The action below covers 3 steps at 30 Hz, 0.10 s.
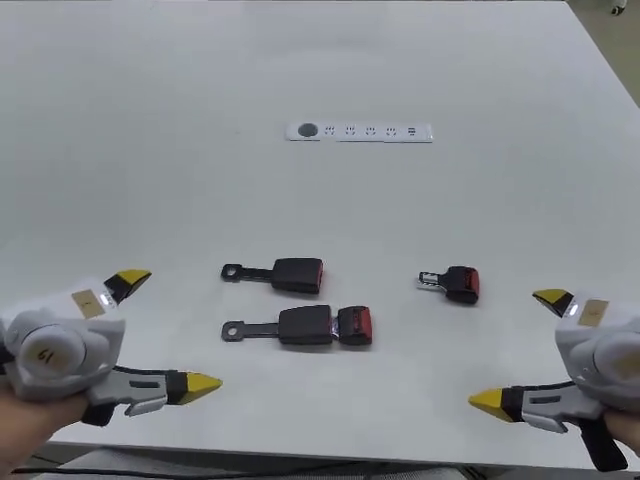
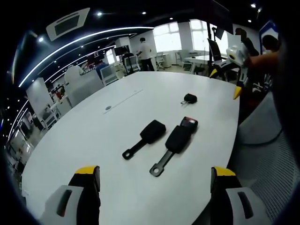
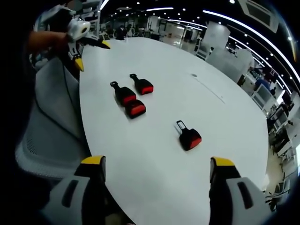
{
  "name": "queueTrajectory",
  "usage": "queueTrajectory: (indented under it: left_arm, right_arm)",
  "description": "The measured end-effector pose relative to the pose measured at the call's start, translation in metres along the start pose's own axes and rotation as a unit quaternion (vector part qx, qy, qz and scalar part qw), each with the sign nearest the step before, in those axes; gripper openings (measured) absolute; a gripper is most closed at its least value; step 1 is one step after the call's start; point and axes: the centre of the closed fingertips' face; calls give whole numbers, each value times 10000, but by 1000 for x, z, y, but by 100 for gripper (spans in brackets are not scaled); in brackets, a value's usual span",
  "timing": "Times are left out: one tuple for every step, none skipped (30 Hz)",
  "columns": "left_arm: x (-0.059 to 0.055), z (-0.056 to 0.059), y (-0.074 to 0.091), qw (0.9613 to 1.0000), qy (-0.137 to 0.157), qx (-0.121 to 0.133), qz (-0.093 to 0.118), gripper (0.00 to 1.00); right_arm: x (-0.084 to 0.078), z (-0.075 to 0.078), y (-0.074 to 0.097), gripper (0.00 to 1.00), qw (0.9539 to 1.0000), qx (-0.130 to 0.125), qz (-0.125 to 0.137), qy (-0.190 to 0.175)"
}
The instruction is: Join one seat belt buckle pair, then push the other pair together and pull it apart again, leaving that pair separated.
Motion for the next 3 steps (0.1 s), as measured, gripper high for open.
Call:
queueTrajectory:
  left_arm:
    - [0, 1, 0, 10000, 1, -4, -3, 100]
    - [-1, 1, -1, 10000, 0, -6, -6, 100]
    - [-2, 1, -1, 10000, -7, -10, -16, 100]
  right_arm:
    - [0, 0, 0, 93, 10000, -14, 6, 2]
    - [0, 0, 0, 93, 10000, -20, 4, 5]
    - [-1, 1, 1, 93, 10000, -45, -17, 10]
Point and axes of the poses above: the centre of the closed fingertips' face, and the gripper's own axes: y roughly backward along the fingers, z roughly to its right, x roughly out of its top, and after that the axes turned 5 degrees about y, right-handed
